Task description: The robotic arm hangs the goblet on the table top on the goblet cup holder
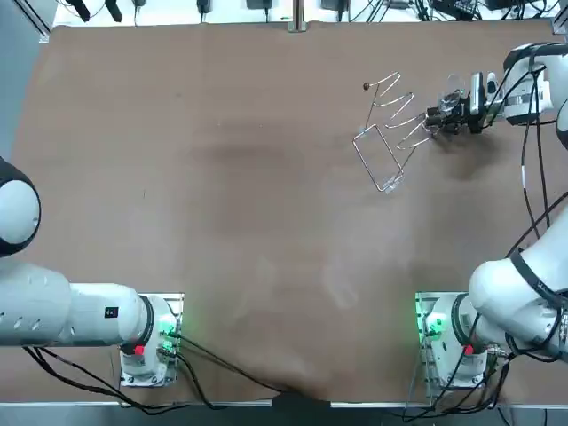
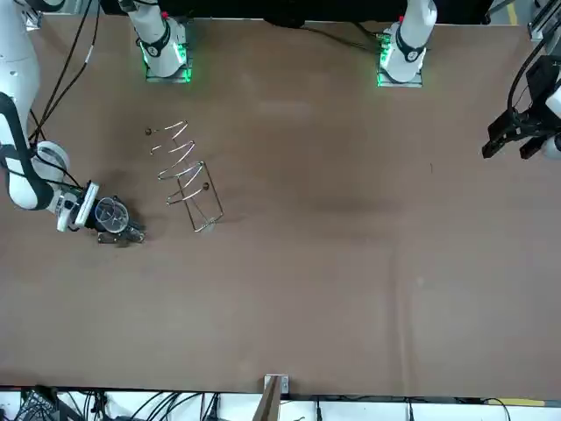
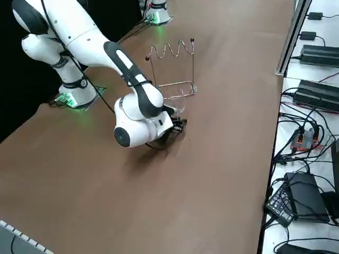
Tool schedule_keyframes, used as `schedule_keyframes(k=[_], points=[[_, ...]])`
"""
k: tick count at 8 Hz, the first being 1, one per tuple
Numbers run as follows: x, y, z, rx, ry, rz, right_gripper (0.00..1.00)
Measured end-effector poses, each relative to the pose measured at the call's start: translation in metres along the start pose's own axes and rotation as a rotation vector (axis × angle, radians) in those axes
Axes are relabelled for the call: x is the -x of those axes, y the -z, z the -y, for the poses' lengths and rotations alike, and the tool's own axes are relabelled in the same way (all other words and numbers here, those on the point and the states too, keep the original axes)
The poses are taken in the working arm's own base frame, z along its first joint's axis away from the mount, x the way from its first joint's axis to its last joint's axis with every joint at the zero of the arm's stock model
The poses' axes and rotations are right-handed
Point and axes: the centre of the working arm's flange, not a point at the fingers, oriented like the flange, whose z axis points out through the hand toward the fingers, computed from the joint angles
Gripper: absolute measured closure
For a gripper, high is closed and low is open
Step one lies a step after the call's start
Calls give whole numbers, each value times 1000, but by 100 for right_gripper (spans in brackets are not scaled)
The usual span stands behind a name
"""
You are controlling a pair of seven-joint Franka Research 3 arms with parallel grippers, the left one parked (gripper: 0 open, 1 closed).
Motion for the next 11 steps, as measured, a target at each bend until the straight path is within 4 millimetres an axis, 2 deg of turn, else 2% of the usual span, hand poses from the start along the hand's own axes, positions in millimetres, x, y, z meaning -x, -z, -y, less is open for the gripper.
schedule_keyframes(k=[1,2,7,11], points=[[1,0,1,0,0,0,77],[-1,1,0,5,1,-9,86],[-2,12,-4,26,8,8,87],[-22,36,-18,46,47,77,87]])
